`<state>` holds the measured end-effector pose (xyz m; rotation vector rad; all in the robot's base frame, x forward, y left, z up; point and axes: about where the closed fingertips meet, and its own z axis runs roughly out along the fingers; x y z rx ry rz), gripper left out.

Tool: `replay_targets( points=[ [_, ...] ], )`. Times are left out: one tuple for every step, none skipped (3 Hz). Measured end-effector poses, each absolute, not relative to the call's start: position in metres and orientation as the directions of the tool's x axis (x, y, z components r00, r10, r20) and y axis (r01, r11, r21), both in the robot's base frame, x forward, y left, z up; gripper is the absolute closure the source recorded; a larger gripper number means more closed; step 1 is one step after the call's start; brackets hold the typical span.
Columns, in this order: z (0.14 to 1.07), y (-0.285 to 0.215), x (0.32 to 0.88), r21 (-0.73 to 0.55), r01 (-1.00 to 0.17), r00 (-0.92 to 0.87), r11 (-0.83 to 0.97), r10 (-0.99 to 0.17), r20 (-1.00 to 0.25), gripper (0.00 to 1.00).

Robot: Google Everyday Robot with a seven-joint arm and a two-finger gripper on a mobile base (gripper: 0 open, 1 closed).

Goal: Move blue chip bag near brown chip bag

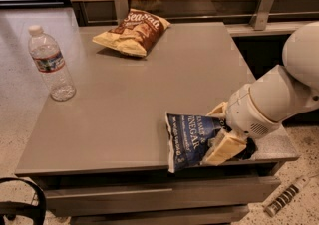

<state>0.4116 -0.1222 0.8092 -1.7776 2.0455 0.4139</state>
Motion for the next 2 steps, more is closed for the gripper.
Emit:
replay_targets(
  points=[
    [0.8143,-0.1221,0.4116,-0.036,-0.988,-0.113,0.148,-0.871,-0.479,1.0],
    [0.8144,-0.1221,0.4116,-0.036,-0.988,-0.113,0.148,-0.871,-0.479,1.0]
  ],
)
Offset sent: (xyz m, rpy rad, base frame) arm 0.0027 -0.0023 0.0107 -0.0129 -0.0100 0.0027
